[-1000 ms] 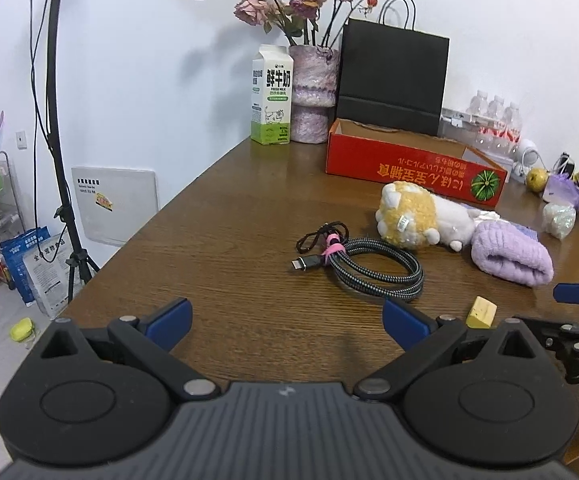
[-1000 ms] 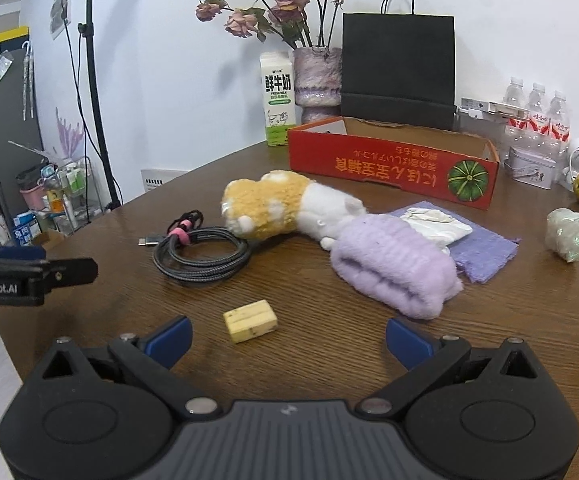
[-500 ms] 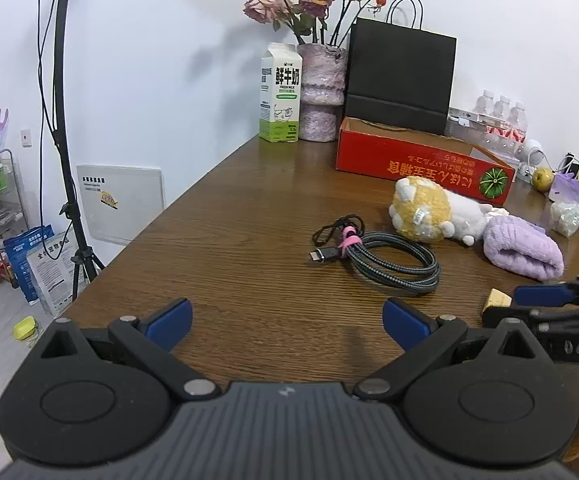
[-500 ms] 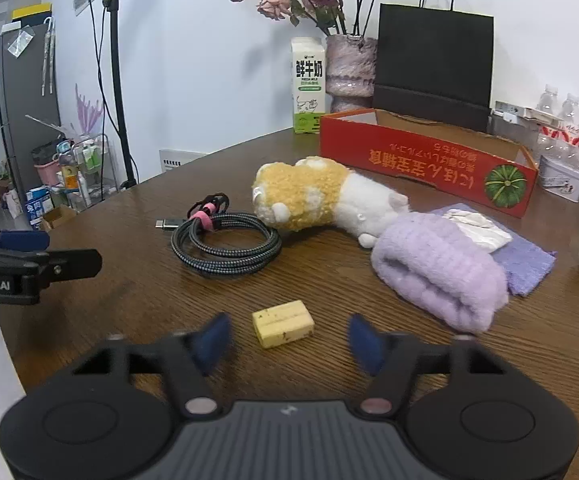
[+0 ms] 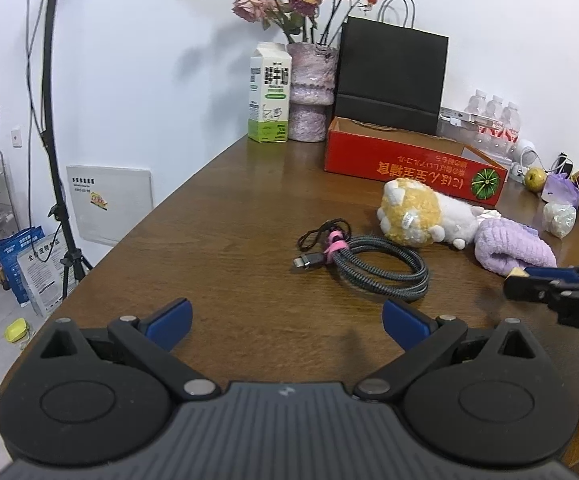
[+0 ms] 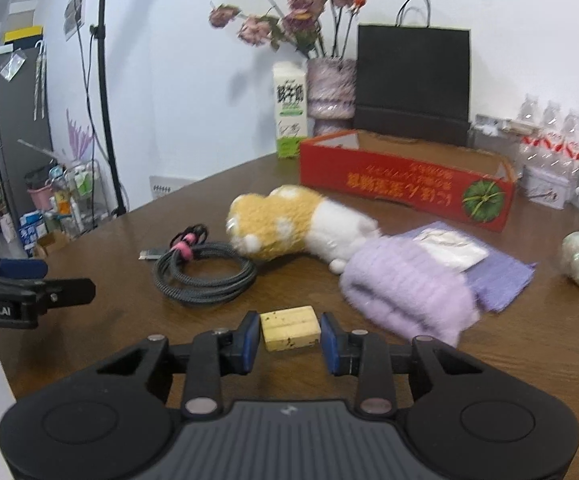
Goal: Organize objects
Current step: 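Move both tools back to the table toward the cable and yellow sponge, then grasp the braided cable with the left tool while the right tool grasps the yellow sponge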
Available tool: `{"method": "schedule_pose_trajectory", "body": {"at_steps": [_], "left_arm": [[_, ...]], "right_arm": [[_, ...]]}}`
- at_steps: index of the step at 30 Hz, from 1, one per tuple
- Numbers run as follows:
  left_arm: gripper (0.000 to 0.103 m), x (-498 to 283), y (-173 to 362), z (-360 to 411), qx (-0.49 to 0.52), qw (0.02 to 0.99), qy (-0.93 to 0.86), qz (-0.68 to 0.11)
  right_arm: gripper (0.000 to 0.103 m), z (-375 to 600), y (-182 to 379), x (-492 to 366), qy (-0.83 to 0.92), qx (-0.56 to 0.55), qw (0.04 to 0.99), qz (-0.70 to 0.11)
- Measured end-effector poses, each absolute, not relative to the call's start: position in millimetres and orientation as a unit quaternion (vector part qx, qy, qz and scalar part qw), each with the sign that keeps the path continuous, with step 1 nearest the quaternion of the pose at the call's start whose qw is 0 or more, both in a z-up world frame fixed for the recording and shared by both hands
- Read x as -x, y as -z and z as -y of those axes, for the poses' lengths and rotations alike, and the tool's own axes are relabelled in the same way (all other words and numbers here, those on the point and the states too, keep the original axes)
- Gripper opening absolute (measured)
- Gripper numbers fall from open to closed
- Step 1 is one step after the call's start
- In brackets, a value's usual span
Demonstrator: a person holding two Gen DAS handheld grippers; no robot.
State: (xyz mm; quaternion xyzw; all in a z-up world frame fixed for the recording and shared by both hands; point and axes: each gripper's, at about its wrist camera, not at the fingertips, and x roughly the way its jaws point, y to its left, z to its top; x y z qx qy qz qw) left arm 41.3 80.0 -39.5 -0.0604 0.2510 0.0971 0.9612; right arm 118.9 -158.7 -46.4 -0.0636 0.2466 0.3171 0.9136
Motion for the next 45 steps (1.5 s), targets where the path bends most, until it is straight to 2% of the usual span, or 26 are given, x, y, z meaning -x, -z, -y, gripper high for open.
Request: {"method": "schedule_pose_trajectory", "body": {"at_steps": [19, 29, 38, 45], "left_arm": [[0.103, -113.8, 22.8, -40.0, -0.026, 0.958, -0.046, -0.280], [0.103, -157.4, 28.8, -35.1, -0.056, 0.939, -0.013, -0.339], [0.103, -188.8, 36.0, -46.5, -0.030, 0.907, 0.029, -0.420], [0.103, -198.5, 42.8, -37.3, -0.032, 0.898, 0.053, -0.436]], "right_arm": [[0.031, 242.4, 35.8, -155.5, -0.239, 0.034, 0.947, -0.213], [0.031, 251.4, 43.7, -176.7, -0.214, 0.037, 0.954, -0.205], [0.031, 253.0, 46.2, -179.8, -0.220, 0.028, 0.952, -0.210], [0.031, 255.2, 46.3, -181.7, -0.223, 0.017, 0.951, -0.213]]}}
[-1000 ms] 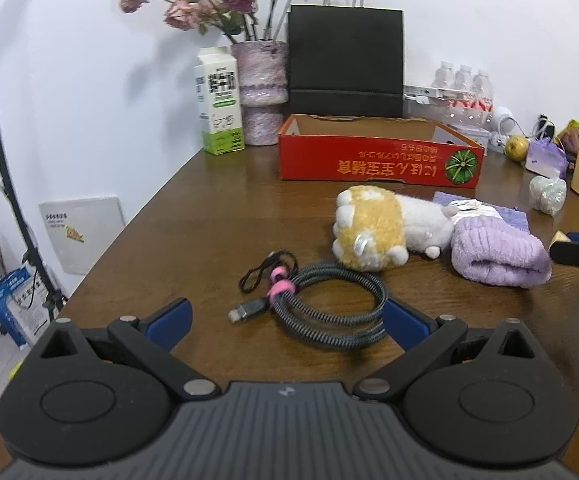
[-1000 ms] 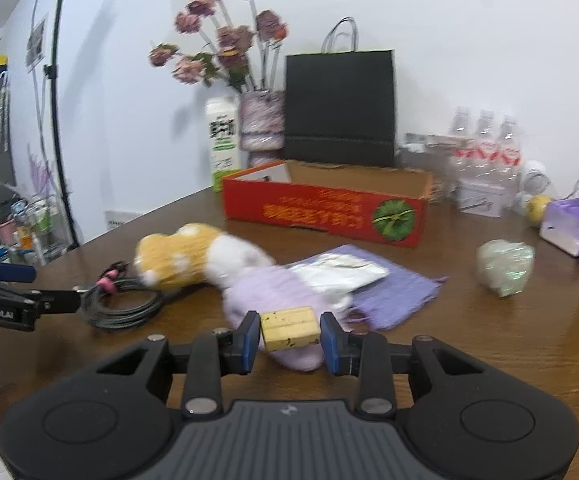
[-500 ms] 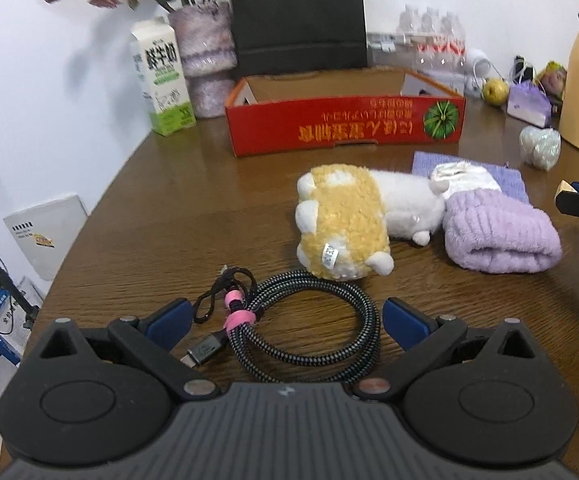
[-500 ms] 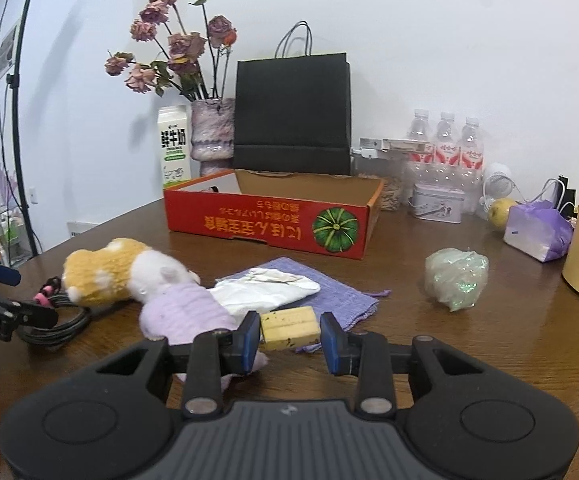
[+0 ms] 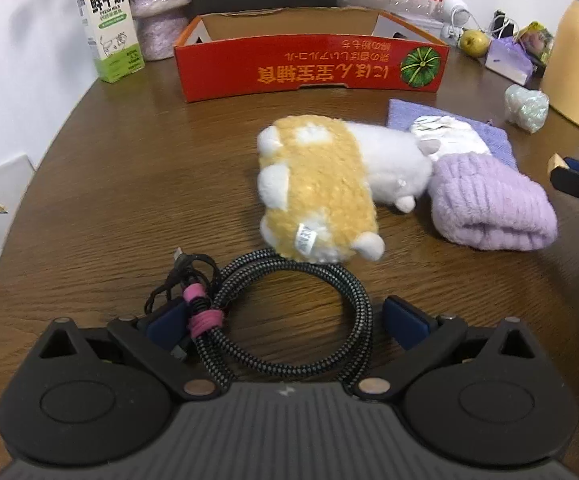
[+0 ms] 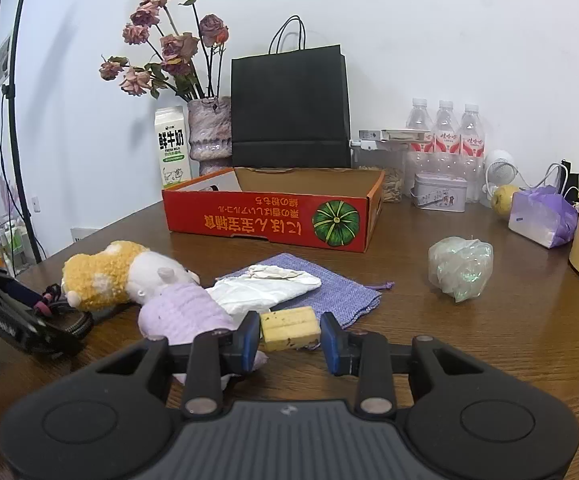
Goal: Organize objects
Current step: 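Grasp the braided cable with the left tool while the right tool grasps the yellow sponge, then carry the cable and the yellow sponge over the cardboard box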
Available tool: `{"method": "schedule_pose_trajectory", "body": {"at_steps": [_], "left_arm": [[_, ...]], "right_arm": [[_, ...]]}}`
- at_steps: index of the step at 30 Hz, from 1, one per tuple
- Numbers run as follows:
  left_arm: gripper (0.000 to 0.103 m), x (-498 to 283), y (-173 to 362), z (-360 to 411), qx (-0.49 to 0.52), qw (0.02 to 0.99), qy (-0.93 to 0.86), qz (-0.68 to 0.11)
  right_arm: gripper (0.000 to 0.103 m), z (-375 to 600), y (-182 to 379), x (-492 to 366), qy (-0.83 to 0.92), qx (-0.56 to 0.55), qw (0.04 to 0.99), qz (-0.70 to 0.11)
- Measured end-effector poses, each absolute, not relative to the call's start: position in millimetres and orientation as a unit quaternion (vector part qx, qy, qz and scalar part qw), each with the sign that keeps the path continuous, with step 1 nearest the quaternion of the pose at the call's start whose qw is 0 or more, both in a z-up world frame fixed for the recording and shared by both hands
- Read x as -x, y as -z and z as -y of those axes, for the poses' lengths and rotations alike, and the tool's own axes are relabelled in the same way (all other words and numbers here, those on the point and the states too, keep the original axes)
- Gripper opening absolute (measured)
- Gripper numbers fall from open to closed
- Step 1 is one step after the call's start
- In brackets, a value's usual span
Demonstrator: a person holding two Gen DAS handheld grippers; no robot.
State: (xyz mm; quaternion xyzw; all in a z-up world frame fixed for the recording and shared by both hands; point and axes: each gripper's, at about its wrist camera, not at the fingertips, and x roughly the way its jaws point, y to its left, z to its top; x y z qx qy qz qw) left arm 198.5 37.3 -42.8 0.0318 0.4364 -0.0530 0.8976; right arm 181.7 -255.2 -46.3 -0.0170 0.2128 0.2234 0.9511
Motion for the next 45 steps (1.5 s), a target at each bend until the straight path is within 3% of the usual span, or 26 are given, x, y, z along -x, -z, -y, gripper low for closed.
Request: {"method": "schedule_pose_trajectory", "body": {"at_steps": [5, 7, 15, 23, 45], "left_arm": [[0.103, -188.5, 46.8, -33.4, -0.019, 0.913, 0.029, -0.407], [0.094, -180.5, 47.5, -30.4, -0.013, 0.920, 0.014, -0.391], [0.093, -135.7, 43.1, -31.3, 0.025, 0.941, -0.036, -0.336], [0.093, -107.2, 6.4, -38.8, 0.036, 0.963, -0.055, -0.260], [0.093, -147.8, -34.9, -17.7, 0.024, 0.982, -0.036, -0.185]], "right_arm": [[0.031, 255.4, 46.1, -180.3, -0.227, 0.015, 0.951, -0.209], [0.031, 256.5, 45.9, -180.0, -0.228, 0.011, 0.951, -0.208], [0.031, 256.5, 44.7, -178.2, -0.233, 0.012, 0.951, -0.202], [0.031, 246.7, 43.3, -174.0, -0.252, 0.022, 0.946, -0.203], [0.031, 187.7, -14.2, -178.2, -0.276, 0.055, 0.949, -0.146]]}}
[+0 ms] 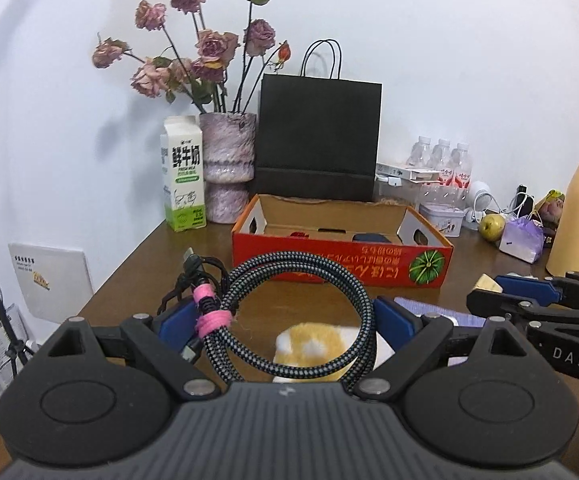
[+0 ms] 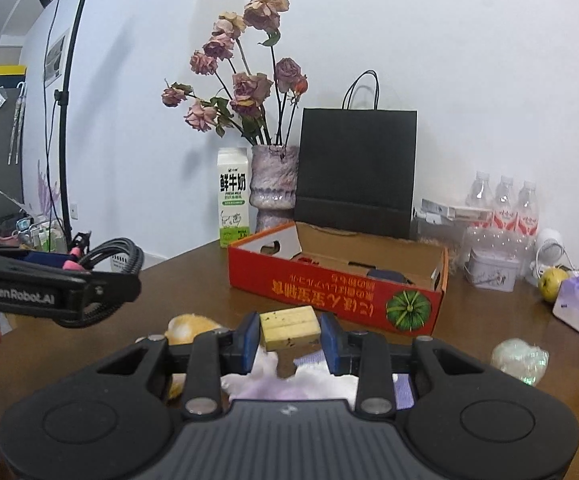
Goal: Organize objects
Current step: 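Carry the cable and the yellow sponge over the cardboard box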
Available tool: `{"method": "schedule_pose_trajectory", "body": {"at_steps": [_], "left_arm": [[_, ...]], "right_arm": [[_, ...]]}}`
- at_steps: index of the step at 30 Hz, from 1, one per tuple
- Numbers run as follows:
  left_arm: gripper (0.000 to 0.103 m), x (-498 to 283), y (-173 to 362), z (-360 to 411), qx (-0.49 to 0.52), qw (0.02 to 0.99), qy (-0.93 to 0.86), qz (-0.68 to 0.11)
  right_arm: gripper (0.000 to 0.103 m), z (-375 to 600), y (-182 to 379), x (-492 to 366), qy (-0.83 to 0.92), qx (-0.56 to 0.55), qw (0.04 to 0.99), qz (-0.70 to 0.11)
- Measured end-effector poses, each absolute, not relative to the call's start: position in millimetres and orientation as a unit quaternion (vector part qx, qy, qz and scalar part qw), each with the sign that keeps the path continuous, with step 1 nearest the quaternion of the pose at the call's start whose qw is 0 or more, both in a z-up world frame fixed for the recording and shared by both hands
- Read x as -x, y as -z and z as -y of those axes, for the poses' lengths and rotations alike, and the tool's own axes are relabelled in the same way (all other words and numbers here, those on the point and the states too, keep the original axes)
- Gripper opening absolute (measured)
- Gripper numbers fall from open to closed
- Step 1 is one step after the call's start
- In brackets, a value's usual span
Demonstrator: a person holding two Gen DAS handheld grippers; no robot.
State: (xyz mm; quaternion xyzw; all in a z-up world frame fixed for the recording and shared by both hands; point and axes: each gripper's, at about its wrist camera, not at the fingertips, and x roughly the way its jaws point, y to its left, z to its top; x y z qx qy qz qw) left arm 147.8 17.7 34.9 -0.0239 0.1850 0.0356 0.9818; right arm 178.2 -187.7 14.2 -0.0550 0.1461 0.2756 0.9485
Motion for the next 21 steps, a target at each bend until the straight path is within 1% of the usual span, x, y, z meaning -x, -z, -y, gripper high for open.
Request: {"method": "schedule_pose_trajectory", "body": {"at_steps": [21], "left_arm": [[0.093, -239.5, -51.2, -8.7, 0.017, 0.983, -0.040, -0.177]], "right_arm": [[0.031, 171.0, -34.1, -265.2, -0.271, 0.047, 0.951, -0.142]]}}
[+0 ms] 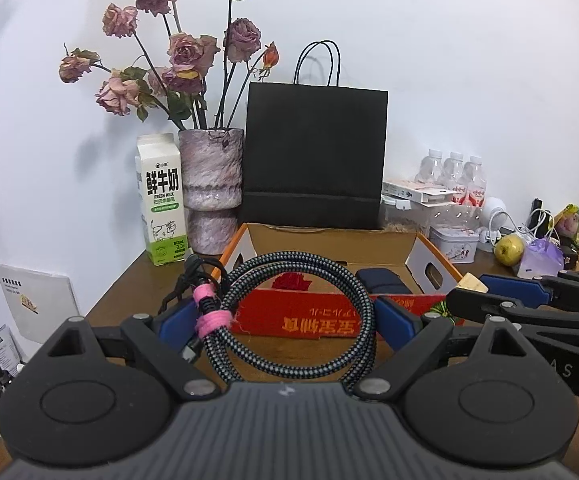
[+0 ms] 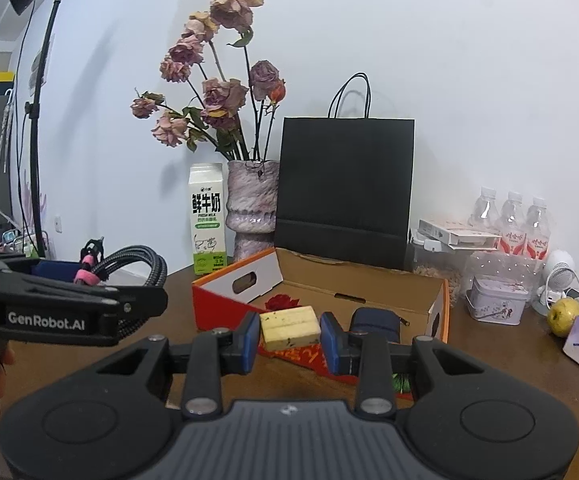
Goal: Organize objects
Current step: 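Carry the cable and the yellow sponge over the cardboard box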
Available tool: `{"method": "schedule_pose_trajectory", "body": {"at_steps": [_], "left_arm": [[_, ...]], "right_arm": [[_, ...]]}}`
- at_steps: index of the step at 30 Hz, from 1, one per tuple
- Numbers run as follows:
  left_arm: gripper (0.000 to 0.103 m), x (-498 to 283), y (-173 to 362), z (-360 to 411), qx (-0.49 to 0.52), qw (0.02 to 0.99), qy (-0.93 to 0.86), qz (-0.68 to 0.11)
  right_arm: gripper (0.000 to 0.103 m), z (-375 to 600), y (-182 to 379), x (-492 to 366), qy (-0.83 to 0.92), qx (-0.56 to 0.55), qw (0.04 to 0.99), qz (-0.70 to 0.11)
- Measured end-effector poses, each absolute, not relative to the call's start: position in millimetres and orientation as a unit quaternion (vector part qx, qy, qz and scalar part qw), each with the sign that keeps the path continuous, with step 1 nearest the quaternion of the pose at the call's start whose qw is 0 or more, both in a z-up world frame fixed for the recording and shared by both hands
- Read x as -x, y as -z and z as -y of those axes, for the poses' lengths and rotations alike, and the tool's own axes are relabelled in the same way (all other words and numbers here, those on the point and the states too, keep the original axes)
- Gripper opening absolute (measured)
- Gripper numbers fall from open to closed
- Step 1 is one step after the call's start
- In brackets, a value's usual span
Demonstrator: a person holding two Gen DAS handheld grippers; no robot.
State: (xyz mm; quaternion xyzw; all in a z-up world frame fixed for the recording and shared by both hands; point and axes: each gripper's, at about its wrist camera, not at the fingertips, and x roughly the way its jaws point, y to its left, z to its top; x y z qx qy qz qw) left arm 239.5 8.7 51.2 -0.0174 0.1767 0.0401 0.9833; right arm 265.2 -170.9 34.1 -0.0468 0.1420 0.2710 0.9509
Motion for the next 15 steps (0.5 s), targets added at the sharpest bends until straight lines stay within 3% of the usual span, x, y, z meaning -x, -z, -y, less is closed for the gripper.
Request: {"method": "schedule_pose_trajectory", "body": {"at_steps": [15], "left_arm": [[0.093, -292.2, -56.1, 2.4, 0.011, 0.984, -0.042, -0.171]], "right_arm": [[0.031, 170.9, -38.9, -320.3, -0.267, 0.035, 0.953, -0.139]]}}
